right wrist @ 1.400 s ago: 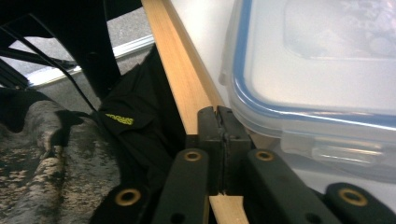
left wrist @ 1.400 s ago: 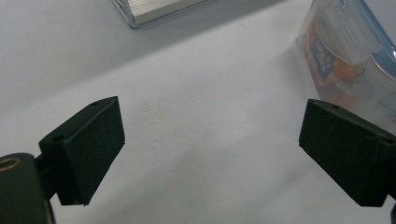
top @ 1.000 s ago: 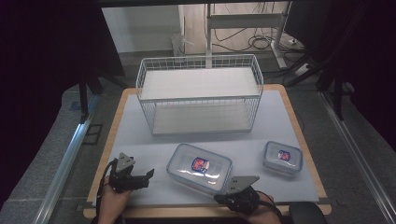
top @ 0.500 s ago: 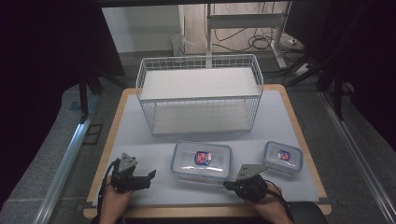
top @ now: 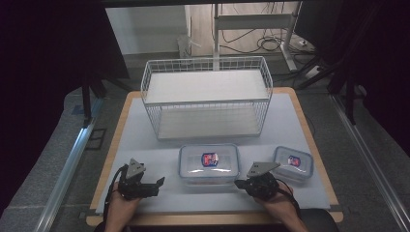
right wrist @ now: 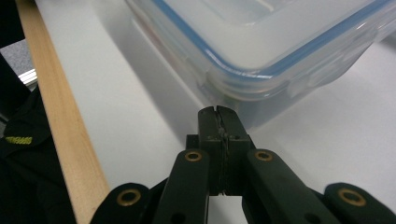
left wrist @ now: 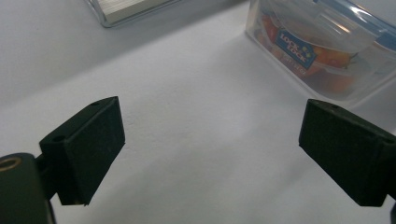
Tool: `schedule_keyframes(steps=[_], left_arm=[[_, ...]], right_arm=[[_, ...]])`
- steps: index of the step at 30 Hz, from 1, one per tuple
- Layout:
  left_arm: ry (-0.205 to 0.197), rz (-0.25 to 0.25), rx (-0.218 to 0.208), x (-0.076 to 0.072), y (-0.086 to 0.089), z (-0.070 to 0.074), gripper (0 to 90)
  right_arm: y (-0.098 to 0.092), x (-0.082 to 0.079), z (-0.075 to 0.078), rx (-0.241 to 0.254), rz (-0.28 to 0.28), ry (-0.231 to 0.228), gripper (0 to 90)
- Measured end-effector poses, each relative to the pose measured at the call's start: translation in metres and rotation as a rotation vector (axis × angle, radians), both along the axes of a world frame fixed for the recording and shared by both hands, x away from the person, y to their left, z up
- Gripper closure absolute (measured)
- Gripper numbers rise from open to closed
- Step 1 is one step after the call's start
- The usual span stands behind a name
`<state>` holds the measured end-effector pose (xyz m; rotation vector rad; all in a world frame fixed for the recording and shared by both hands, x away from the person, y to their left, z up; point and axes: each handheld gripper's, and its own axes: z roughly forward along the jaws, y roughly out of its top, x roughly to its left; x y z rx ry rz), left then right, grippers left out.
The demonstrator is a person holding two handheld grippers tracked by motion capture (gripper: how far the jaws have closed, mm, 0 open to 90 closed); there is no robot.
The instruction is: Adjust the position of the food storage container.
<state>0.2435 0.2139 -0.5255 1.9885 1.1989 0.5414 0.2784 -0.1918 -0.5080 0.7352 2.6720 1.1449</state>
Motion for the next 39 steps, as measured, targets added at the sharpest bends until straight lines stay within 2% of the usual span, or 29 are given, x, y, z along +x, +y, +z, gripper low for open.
schedule_keyframes(steps=[3, 7, 8, 10, 13, 14, 16, 17, 19, 22, 25, 26, 27, 28, 29, 32, 34, 35, 39], left_arm=[[-0.002, -0.004, 0.000, 0.000, -0.001, 0.000, 7.1], [-0.003, -0.010, 0.002, -0.001, 0.000, 0.001, 7.1], [-0.008, -0.013, -0.005, -0.001, 0.001, 0.001, 7.0], [-0.016, -0.014, -0.027, -0.002, 0.003, 0.004, 7.0], [-0.020, -0.022, -0.066, -0.002, 0.005, 0.006, 7.2], [-0.020, -0.022, -0.066, -0.002, 0.005, 0.006, 7.3], [-0.023, -0.025, -0.080, -0.003, 0.007, 0.006, 7.3], [-0.026, -0.027, -0.079, -0.003, 0.007, 0.006, 8.2], [-0.042, -0.034, -0.071, -0.003, 0.007, 0.004, 8.1], [-0.065, -0.048, -0.056, -0.003, 0.006, 0.003, 8.3], [-0.089, -0.054, -0.058, -0.004, 0.005, 0.003, 8.5], [-0.084, -0.056, -0.065, -0.003, 0.005, 0.003, 8.6], [-0.084, -0.056, -0.065, -0.003, 0.005, 0.003, 8.7], [-0.082, -0.057, -0.062, -0.003, 0.005, 0.003, 8.7], [-0.079, -0.058, -0.059, -0.003, 0.005, 0.002, 8.7], [-0.068, -0.062, -0.039, -0.003, 0.003, 0.002, 8.6], [-0.068, -0.065, -0.026, -0.003, 0.002, 0.002, 8.6], [-0.071, -0.068, -0.019, -0.003, 0.002, 0.002, 8.6], [-0.074, -0.062, -0.007, -0.003, 0.001, 0.003, 8.8]], right_arm=[[-0.001, -0.002, 0.001, -0.005, 0.005, 0.006, 89.1], [-0.007, -0.002, 0.011, 0.000, 0.021, 0.016, 83.2], [-0.010, -0.001, 0.017, -0.002, 0.020, 0.003, 79.0], [-0.014, 0.002, 0.022, -0.005, 0.026, 0.013, 73.2], [-0.019, 0.008, 0.028, -0.025, 0.014, 0.001, 63.3], [-0.019, 0.008, 0.028, -0.025, 0.014, 0.001, 63.3], [-0.024, 0.012, 0.032, -0.027, -0.008, -0.013, 56.0], [-0.027, 0.018, 0.036, -0.029, -0.013, -0.005, 46.0], [-0.029, 0.025, 0.039, -0.042, -0.031, -0.019, 36.3], [-0.030, 0.034, 0.042, -0.047, -0.043, -0.022, 30.4], [-0.033, 0.047, 0.046, -0.026, -0.084, -0.018, 23.9], [-0.034, 0.054, 0.047, -0.012, -0.118, -0.011, 19.0], [-0.034, 0.054, 0.047, -0.012, -0.118, -0.011, 19.0], [-0.036, 0.059, 0.047, 0.003, -0.153, -0.023, 15.6], [-0.036, 0.059, 0.047, 0.003, -0.153, -0.023, 15.6], [-0.037, 0.057, 0.039, 0.045, -0.195, -0.044, 12.0], [-0.037, 0.055, 0.036, 0.045, -0.196, -0.058, 11.7], [-0.039, 0.050, 0.029, 0.046, -0.200, -0.068, 11.6], [-0.041, 0.045, 0.023, 0.045, -0.201, -0.057, 12.0]])
